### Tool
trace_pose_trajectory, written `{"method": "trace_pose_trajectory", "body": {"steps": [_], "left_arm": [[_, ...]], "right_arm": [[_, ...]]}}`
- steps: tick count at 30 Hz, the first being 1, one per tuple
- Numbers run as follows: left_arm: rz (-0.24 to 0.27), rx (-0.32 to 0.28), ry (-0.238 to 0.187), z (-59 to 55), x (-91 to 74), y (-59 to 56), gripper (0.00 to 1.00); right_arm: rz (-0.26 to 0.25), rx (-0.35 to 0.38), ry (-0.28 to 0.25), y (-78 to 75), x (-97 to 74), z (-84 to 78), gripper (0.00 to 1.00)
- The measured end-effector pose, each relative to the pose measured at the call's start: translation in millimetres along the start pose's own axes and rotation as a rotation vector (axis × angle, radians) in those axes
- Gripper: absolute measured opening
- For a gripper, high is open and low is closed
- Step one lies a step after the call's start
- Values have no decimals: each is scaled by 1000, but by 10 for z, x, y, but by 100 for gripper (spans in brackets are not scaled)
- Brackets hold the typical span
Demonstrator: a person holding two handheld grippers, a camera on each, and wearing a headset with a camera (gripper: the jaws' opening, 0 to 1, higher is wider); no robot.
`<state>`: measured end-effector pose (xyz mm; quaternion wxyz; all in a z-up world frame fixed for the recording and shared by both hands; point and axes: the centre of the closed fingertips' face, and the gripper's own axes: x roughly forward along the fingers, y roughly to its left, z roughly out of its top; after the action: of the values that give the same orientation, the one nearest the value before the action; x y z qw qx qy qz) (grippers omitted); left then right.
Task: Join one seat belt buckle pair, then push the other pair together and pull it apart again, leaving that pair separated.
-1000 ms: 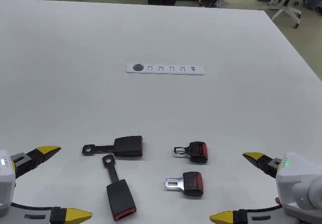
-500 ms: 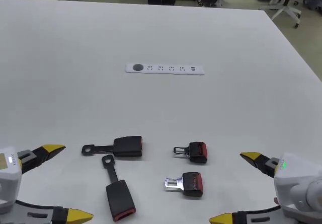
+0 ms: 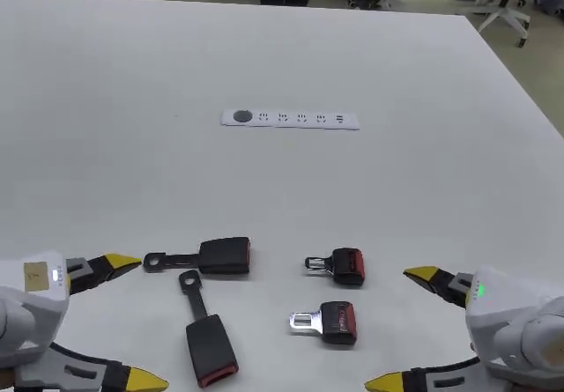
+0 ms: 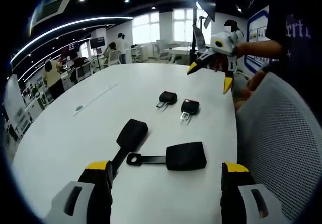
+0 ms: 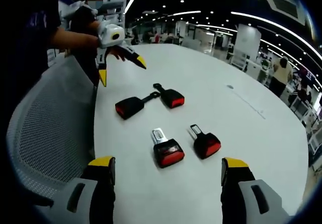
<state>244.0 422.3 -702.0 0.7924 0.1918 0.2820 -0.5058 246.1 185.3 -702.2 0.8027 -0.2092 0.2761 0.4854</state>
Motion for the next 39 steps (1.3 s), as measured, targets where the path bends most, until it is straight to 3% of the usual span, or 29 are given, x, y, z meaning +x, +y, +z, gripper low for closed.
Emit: {"method": "trace_pose_trajectory", "body": {"steps": [7, 19, 30, 39], "left_arm": [[-68, 58, 29, 22, 113, -31, 84], [-209, 184, 116, 23, 319, -192, 72], [-311, 284, 186, 17, 432, -253, 62], [-396, 382, 269, -82, 530, -301, 54]], "right_arm": [[28, -43, 12, 9, 69, -3, 81], [91, -105, 32, 35, 177, -13, 67], [144, -150, 49, 25, 274, 1, 56], [191, -198, 90, 18, 378, -54, 50]]}}
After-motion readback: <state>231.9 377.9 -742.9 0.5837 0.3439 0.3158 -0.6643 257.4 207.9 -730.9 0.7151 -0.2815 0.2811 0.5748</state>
